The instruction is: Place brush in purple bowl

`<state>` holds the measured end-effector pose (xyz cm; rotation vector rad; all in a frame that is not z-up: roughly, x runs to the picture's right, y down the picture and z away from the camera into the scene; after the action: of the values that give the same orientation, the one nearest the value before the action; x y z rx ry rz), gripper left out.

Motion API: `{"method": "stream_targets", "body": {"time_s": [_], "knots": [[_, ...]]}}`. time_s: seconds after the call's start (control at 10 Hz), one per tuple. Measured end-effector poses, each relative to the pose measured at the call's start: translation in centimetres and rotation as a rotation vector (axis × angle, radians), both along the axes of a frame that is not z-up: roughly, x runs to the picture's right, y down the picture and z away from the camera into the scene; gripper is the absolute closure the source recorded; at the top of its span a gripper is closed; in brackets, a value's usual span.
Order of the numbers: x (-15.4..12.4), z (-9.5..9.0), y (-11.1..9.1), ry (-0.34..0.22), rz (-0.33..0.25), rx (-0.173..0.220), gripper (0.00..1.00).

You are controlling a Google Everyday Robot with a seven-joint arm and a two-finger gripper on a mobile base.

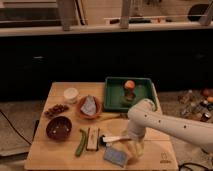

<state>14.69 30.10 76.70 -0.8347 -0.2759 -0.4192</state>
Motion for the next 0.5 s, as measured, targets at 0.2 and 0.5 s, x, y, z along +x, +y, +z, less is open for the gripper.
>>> {"method": "stream_targets", "body": {"time_s": [0.2, 0.5], "knots": [[-0.18, -0.01, 0.22, -0.01, -0.006, -0.005, 0.2], [-0.61, -0.04, -0.52, -0.049, -0.005, 0.032, 0.2]]}}
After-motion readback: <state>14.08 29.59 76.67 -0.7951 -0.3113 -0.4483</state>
